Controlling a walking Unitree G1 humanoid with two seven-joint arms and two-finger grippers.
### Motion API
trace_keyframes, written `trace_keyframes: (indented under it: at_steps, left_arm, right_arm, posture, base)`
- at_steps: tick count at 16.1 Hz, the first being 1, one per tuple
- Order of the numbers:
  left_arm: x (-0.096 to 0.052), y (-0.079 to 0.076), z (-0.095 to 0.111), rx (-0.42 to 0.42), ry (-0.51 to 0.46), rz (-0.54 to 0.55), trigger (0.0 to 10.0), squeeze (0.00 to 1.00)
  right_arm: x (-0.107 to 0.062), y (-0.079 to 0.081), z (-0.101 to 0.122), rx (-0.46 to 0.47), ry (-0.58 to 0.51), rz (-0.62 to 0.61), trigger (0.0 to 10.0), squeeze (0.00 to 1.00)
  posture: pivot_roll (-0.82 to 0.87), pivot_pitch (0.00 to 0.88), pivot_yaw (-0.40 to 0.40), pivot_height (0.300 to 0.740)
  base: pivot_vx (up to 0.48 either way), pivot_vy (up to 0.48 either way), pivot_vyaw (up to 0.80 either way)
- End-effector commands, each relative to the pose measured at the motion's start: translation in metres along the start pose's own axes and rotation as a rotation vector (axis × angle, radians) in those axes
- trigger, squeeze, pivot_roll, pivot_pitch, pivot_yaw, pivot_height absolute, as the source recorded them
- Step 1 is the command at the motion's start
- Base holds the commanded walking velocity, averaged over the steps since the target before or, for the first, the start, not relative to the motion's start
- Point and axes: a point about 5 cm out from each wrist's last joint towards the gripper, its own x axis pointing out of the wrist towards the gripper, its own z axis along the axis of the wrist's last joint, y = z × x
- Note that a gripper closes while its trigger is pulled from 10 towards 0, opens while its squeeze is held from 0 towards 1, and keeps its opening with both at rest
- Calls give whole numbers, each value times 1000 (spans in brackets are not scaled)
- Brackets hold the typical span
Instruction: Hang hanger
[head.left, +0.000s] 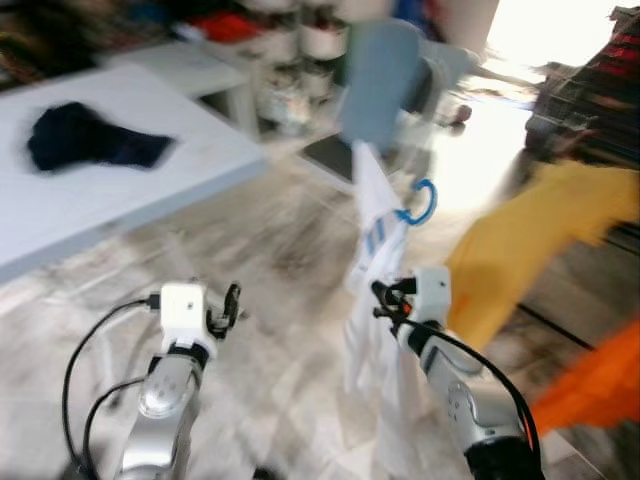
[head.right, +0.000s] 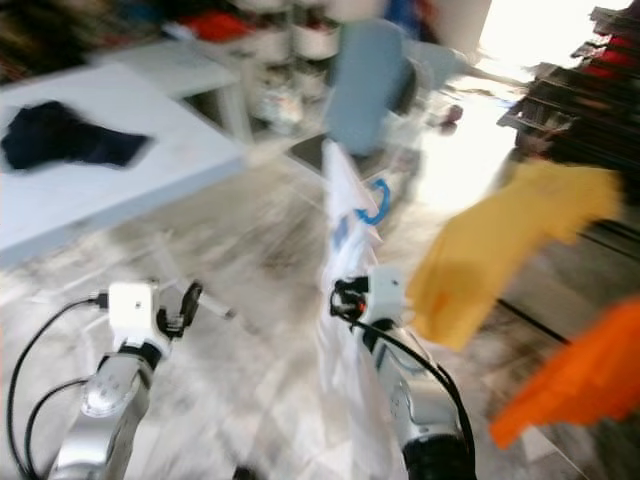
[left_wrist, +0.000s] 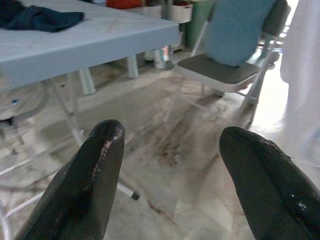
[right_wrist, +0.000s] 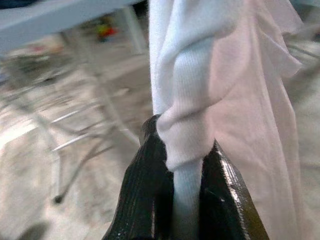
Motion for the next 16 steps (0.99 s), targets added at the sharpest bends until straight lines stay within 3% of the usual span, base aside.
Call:
trace_keyframes:
  at_steps: [1, 8, 11, 13, 14, 16]
  left_arm:
    - [0, -3, -2, 1, 12, -22, 10000, 0]
    - [3, -5, -2, 16, 12, -27, 10000, 0]
    - [10, -14, 8, 33, -17, -77, 10000, 0]
    - [12, -16, 10, 40, -23, -85, 10000, 0]
    - [15, -17, 14, 35, -32, -87, 10000, 0]
    - [18, -19, 21, 40, -63, -91, 10000, 0]
  right_arm:
    - [-1, -1, 13, -76, -37, 15, 10000, 0]
    - [1, 12, 23, -119, -33, 105, 10000, 0]
    - [0, 29, 42, -105, -43, 236, 10000, 0]
    - [-2, 35, 50, -77, -43, 272, 10000, 0]
    - [-6, 45, 62, -65, -55, 351, 10000, 0]
    - [-13, 53, 68, -105, -40, 441, 10000, 0]
  posture:
    - [-15, 0, -44, 740]
    - [-19, 0, -46, 740]
    - [-29, 0, -41, 740]
    - [-34, 0, -36, 740]
    - [-42, 0, -33, 740]
    - [-48, 0, -31, 740]
  base:
    - [0, 0, 800]
    - [0, 0, 800]
    - [0, 0, 727]
    - [0, 0, 0]
    - [0, 0, 0]
    - [0, 0, 0]
